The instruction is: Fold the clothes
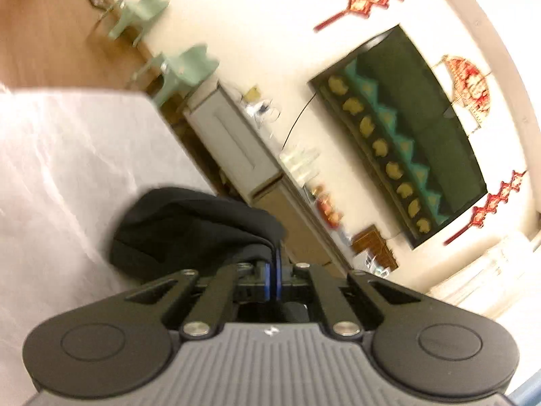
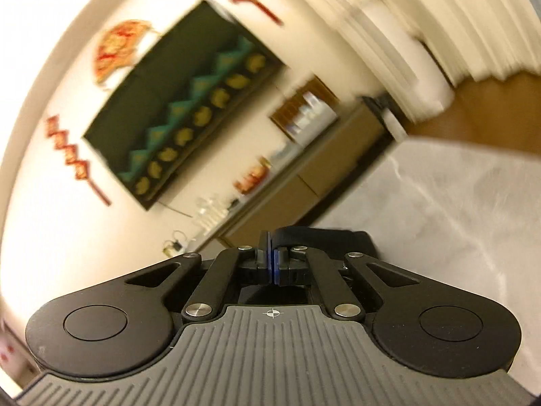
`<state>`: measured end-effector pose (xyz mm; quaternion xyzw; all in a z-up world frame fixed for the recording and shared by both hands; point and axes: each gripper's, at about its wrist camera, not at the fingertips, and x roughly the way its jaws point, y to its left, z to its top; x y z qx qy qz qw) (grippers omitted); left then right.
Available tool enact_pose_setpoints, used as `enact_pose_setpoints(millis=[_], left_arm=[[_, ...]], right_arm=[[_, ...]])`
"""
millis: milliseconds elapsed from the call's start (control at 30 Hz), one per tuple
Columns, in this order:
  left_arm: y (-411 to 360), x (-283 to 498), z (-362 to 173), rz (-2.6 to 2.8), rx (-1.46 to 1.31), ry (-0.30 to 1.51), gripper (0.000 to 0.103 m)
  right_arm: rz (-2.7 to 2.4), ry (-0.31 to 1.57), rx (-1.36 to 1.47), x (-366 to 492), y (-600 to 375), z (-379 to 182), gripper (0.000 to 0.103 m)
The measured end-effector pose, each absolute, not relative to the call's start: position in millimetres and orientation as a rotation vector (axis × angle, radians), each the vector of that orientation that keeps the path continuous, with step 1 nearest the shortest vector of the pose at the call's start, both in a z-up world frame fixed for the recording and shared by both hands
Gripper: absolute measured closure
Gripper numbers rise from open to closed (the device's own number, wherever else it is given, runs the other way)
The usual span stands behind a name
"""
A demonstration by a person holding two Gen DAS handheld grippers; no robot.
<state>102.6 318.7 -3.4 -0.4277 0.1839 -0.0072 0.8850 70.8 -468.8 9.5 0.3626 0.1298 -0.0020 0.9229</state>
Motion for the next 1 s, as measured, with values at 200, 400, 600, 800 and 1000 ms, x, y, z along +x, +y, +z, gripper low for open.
enact_pose_setpoints(millis=[200,400,600,800,1000], left_arm=[[317,54,-60,0.250,-0.794,0.767,0.100],[323,24,-87,0.383,-0.805,0.867,0.096],[301,28,-78,0.395,-0.728,0.837,0.091],[284,40,-84,0.367,-0.671,0.900,0.087],[286,33,-85,0.400,-0.644,0.897,0.085]], right_arm=[[-0.066,0.575,0.735,33,-468,-25,0.103],[-0.189,0.680,0.831,7,-487,-46,0.060],[-0.255,0.682,1.120,15,-518,-80,0.050],[-0.235,0.604,1.022,42,-523,-67,0.099],[-0.338,0.466,0.574,16,-489,-10,0.100]])
